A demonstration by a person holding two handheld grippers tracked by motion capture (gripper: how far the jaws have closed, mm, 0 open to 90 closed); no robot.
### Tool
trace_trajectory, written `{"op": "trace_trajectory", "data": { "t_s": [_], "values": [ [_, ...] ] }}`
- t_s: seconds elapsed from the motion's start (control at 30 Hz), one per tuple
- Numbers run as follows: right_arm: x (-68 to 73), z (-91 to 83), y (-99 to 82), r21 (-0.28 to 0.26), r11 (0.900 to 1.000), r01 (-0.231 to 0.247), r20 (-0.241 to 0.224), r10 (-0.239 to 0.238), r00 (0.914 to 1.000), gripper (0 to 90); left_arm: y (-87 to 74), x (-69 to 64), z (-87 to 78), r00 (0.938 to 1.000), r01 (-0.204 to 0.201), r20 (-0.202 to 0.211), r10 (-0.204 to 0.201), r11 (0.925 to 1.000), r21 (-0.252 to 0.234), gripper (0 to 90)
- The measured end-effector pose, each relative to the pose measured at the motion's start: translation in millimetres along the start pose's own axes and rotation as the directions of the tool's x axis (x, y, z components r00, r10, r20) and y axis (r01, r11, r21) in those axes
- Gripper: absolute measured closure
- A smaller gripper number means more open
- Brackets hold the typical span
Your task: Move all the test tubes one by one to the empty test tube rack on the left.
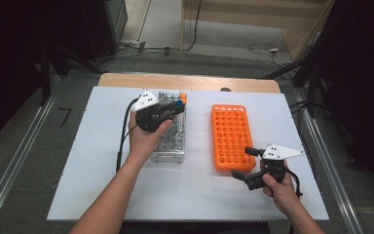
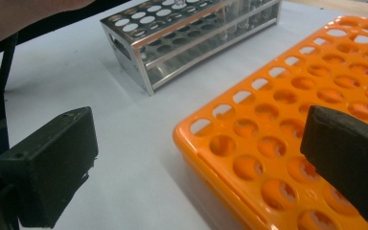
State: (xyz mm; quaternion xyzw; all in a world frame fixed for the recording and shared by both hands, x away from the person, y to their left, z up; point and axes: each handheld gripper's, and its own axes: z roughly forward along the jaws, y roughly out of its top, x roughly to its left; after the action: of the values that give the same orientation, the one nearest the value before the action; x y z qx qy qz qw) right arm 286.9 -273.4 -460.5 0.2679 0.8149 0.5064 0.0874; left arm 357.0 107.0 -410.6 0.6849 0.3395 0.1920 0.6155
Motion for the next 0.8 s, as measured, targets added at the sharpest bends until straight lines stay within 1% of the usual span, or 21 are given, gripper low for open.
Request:
{"op": "trace_trajectory", "data": {
  "t_s": [0.23, 0.37, 0.5, 0.6, 0.73, 0.8],
  "values": [
    [-4.8, -11.4, -14.0, 0.019, 0.9997, -0.018, 0.026, 0.018, 0.9995, 0.0, -1.2, 5.4, 6.5, 0.9996, 0.010, -0.025, -0.011, 0.9999, -0.011, 76.9],
    [-7.0, -13.3, -16.4, 0.020, 0.9995, -0.023, 0.035, 0.022, 0.9992, 0.0, -3.6, 8.4, 12.5, 0.9989, 0.018, -0.043, -0.019, 0.9996, -0.019, 76.9],
    [-9.0, -12.8, -17.7, 0.019, 0.9995, -0.026, 0.037, 0.025, 0.9990, 0.0, -5.7, 11.5, 17.1, 0.9977, 0.034, -0.057, -0.036, 0.9987, -0.038, 76.9],
    [-9.2, -12.0, -18.4, 0.022, 0.9995, -0.022, 0.036, 0.021, 0.9991, 0.0, -6.2, 12.3, 19.9, 0.9968, 0.024, -0.074, -0.028, 0.9987, -0.045, 76.8],
    [-9.9, -11.1, -19.1, 0.022, 0.9994, -0.025, 0.035, 0.024, 0.9991, 0.0, -7.7, 14.3, 23.6, 0.9957, 0.036, -0.083, -0.041, 0.9974, -0.062, 76.9],
    [-9.8, -11.0, -19.6, 0.026, 0.9994, -0.025, 0.035, 0.024, 0.9991, 0.0, -9.0, 14.8, 25.2, 0.9952, 0.034, -0.090, -0.038, 0.9980, -0.053, 76.9]
  ]
}}
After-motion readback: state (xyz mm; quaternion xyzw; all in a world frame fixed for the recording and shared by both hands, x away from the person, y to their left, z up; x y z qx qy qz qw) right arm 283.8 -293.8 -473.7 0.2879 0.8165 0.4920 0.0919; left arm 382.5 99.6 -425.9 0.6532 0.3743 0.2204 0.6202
